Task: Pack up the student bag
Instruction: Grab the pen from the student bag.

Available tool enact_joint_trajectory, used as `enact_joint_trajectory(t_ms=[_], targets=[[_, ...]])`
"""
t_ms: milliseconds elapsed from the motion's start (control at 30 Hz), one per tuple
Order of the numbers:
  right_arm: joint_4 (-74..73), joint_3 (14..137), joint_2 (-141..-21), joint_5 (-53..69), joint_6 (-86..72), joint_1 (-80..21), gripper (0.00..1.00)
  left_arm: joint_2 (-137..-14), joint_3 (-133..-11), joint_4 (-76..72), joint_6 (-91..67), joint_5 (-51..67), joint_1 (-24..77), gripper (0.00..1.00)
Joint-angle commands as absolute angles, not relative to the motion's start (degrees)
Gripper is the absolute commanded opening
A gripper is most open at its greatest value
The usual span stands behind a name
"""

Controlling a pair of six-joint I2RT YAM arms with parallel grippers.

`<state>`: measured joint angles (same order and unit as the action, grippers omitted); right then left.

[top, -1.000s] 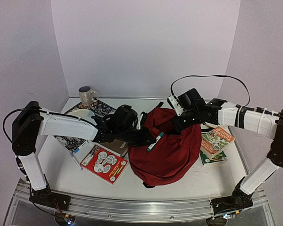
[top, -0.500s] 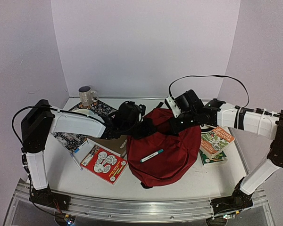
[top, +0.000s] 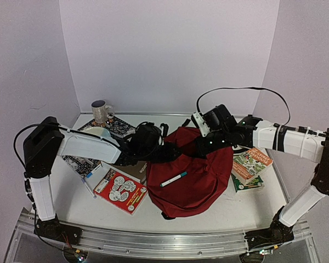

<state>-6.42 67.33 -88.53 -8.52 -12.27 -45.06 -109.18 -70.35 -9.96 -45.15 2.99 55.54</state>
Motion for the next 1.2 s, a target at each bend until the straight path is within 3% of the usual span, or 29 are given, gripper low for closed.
enact_joint_trajectory(t_ms=[0,200,533,967,1167], targets=[[-5.4,67.9,-86.4,-8.7,-11.4,-45.6,0.0,-101.4,-68.0,-4.4,-30.8,-2.1,58.0,0.4],[-5.5,68.1,-86.5,-7.9,-10.8,-45.6,0.0,-99.9,-66.9,2.2,-21.2,-2.2,60.7,0.51],[-6.3,68.3,-86.1,-7.9,-10.6,-45.7,0.0,-105.5,-70.7,8.8,-11.9,-2.9,63.5,0.51],[-7.0,68.9,-87.4,-7.5,-10.6,-45.8,0.0,-115.9,-78.6,11.5,-10.5,-7.1,64.2,0.39],[-7.0,69.1,-87.4,-8.0,-10.5,-45.8,0.0,-118.9,-79.2,11.7,-11.8,-8.7,64.3,0.26]])
